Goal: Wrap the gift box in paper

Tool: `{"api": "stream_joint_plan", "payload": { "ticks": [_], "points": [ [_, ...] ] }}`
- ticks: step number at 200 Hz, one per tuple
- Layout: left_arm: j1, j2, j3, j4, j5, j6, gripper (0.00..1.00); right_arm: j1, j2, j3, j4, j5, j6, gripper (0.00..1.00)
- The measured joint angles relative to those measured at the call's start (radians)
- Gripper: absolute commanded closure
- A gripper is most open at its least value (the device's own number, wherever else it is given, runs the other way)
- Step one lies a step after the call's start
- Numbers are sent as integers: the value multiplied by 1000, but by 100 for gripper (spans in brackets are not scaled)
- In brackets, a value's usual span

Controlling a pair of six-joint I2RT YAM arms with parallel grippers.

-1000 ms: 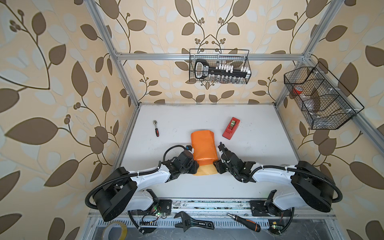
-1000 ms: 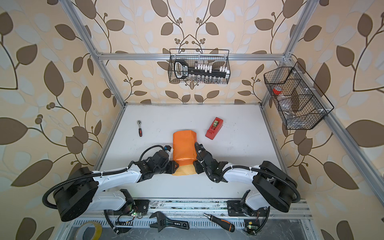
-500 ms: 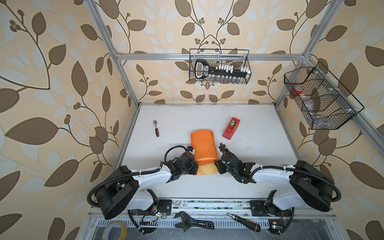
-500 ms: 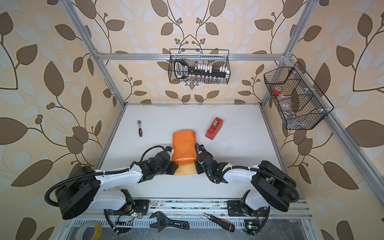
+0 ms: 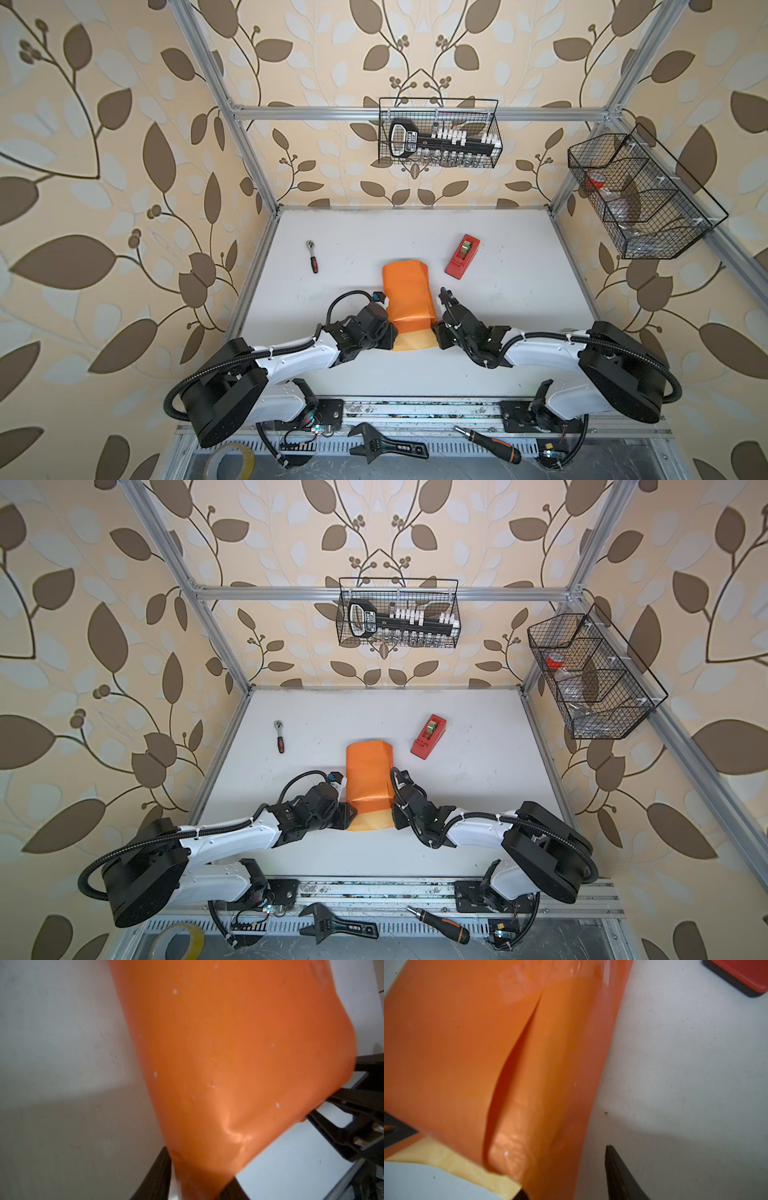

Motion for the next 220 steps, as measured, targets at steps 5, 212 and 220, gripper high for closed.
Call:
{"api": "stream_joint_plan", "payload": {
  "ticks": [5,212,220],
  "points": [
    [0,-3,0,-1,-1,-1,71,0,0,0,0,0,0,60],
    [-6,50,26,-18,-23,6,92,8,-45,-35,8,-32,59,79],
    [-6,51,28,-18,-23,6,93,8,-43,-35,10,-35,62,81]
  ]
}}
